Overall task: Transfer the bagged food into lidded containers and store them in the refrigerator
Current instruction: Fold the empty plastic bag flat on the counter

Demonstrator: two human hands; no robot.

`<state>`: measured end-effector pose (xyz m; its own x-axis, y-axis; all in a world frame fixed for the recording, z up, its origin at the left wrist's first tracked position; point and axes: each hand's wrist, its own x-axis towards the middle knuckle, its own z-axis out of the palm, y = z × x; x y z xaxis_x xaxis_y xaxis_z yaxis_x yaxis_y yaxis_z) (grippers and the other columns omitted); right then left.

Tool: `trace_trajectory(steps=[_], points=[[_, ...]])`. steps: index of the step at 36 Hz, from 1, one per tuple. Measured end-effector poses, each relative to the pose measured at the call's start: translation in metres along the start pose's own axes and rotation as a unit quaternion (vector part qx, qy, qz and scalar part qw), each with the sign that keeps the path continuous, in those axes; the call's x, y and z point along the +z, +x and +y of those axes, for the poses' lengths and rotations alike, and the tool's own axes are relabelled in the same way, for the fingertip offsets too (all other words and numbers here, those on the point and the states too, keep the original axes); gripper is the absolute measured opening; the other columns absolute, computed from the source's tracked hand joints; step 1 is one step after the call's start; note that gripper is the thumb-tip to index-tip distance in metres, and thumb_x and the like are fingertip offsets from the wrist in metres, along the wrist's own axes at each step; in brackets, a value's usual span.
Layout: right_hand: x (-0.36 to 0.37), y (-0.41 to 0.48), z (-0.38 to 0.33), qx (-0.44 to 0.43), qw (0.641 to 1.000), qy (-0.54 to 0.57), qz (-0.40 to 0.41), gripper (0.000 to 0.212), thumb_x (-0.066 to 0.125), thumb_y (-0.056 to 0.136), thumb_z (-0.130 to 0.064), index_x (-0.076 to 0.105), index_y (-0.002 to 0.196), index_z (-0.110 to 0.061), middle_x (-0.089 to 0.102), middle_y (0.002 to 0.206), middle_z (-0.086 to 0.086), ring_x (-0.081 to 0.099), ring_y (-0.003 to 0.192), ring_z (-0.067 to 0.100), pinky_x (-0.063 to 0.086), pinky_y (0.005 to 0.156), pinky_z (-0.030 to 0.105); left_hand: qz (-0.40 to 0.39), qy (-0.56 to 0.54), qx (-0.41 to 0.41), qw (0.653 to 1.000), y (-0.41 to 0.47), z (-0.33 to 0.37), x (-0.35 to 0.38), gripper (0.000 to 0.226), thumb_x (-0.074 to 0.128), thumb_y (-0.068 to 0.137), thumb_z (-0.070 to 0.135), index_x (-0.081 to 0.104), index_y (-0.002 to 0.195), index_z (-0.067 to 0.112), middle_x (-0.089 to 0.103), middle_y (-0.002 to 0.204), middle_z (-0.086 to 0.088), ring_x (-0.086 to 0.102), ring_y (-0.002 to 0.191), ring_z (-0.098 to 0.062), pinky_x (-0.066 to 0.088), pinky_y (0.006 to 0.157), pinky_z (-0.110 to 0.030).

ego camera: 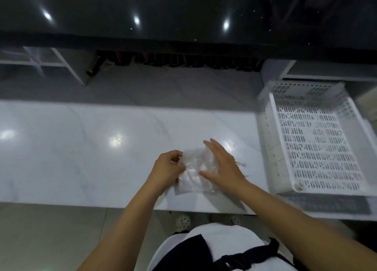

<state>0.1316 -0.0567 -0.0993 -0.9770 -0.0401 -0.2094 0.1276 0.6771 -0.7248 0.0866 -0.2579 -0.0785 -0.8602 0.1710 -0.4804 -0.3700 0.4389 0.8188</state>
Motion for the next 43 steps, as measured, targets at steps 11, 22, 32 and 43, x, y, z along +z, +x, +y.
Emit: trace_trajectory(steps=[11,22,32,43], points=[[-0.034,-0.029,-0.018,0.018,0.958,-0.273,0.079,0.017,0.065,0.085,-0.023,0.072,0.096,-0.035,0.064,0.107,-0.010,0.049,0.120,0.019,0.012,0.113,0.046,-0.087,-0.141,0.023,0.986,-0.002,-0.003,0.004,0.042,0.057,0.086,-0.013,0.081,0.077,0.019,0.073,0.109,0.010,0.071,0.093,-0.016,0.060,0.068,-0.029],[0.002,-0.089,0.001,0.058,0.960,-0.249,0.113,0.023,0.066,0.077,-0.009,0.079,0.094,-0.017,0.074,0.099,0.006,0.062,0.111,0.039,0.033,0.100,0.064,-0.198,-0.358,-0.103,0.907,-0.017,-0.012,0.033,0.032,0.051,0.087,-0.012,0.080,0.093,0.001,0.075,0.106,-0.020,0.071,0.098,-0.025,0.059,0.083,-0.027],[-0.011,-0.115,0.010,0.136,0.989,-0.052,0.041,0.018,0.058,0.089,-0.006,0.068,0.077,-0.015,0.063,0.086,-0.007,0.059,0.093,0.022,0.038,0.077,0.030,-0.145,0.011,0.173,0.974,-0.058,-0.005,0.035,0.027,0.075,0.086,0.008,0.075,0.103,0.029,0.074,0.097,0.012,0.070,0.090,-0.009,0.060,0.071,-0.022],[-0.058,-0.250,0.033,0.118,0.972,0.185,0.084,0.034,0.063,0.082,-0.019,0.066,0.116,-0.021,0.062,0.113,-0.013,0.058,0.105,-0.002,0.048,0.093,0.019,-0.100,0.155,0.297,0.937,-0.141,0.014,0.116,0.015,0.077,0.086,0.023,0.074,0.083,0.037,0.072,0.080,0.025,0.064,0.079,0.004,0.046,0.064,-0.012]])
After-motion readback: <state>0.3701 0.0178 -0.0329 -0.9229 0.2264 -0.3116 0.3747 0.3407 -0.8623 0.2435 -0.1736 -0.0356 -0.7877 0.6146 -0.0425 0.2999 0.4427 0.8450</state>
